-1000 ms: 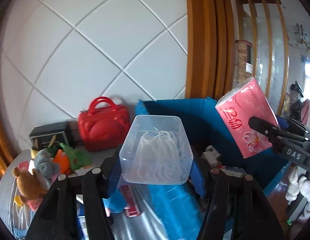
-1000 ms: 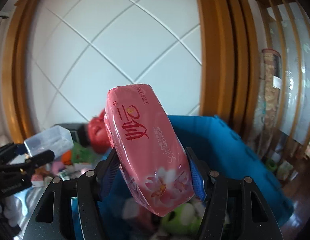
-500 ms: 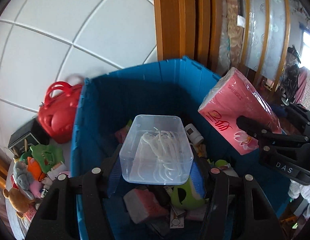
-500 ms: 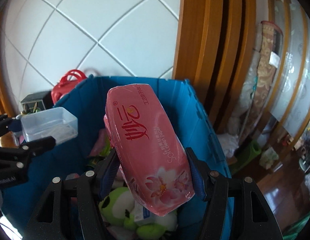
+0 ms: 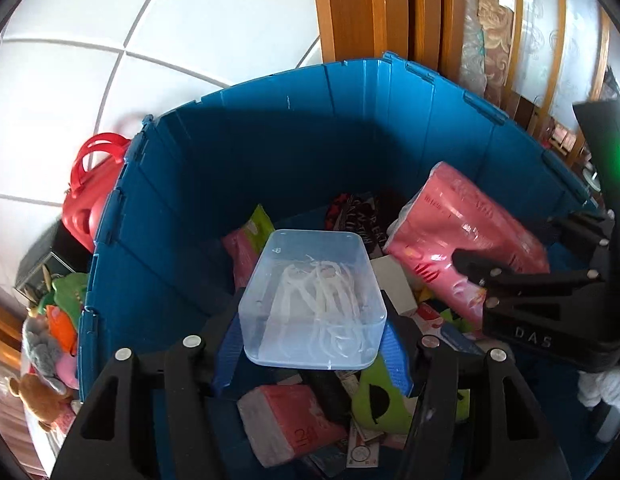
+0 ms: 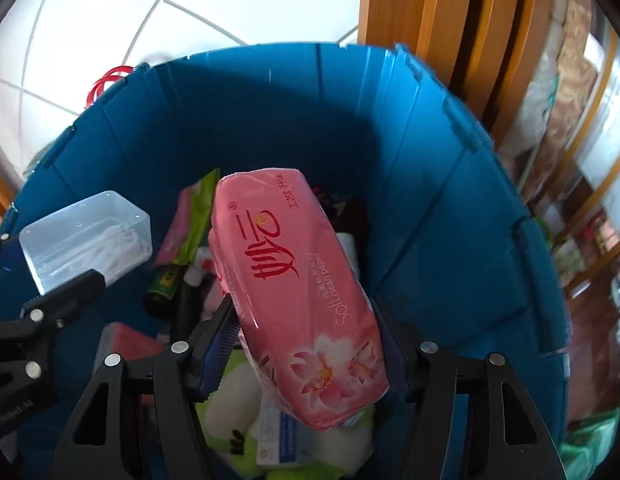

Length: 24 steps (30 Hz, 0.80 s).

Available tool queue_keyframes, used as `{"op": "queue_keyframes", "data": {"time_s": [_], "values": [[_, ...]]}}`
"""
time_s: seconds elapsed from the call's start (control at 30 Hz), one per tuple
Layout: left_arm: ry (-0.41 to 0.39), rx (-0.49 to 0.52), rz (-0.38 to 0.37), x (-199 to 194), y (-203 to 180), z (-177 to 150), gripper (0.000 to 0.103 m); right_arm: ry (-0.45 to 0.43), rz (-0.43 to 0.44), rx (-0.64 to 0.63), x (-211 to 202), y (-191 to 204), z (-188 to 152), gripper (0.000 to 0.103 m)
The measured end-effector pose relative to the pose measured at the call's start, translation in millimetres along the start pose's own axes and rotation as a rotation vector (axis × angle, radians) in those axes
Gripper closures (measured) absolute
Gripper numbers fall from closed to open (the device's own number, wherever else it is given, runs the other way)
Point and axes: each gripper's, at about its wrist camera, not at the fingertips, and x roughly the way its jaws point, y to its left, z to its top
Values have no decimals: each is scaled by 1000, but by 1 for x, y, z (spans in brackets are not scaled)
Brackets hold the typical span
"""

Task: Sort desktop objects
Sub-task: 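Open both tools to drop the clear box and tissue pack into the bin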

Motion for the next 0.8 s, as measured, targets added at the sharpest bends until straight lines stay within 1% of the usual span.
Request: {"op": "queue_keyframes", "data": {"time_s": [0.03, 0.07, 0.23, 0.37, 0.43, 0.8], "values": [[6, -3, 4, 2, -1, -2, 44, -1, -50, -24, 1, 3, -2, 39], [14, -6, 7, 3, -2, -2, 44, 1, -70, -37, 2, 4, -3, 39], [49, -21, 37, 10, 1, -4, 44, 2, -76, -53, -1, 6, -8, 39], [38, -26, 54, 10, 4, -2, 44, -10, -87, -54, -4, 4, -12, 38], [41, -29, 54, 11, 6, -2, 44, -9, -87, -54, -3, 8, -6, 38], [55, -41, 43, 14, 6, -2, 43, -6, -93, -53, -2, 10, -4, 36]]}}
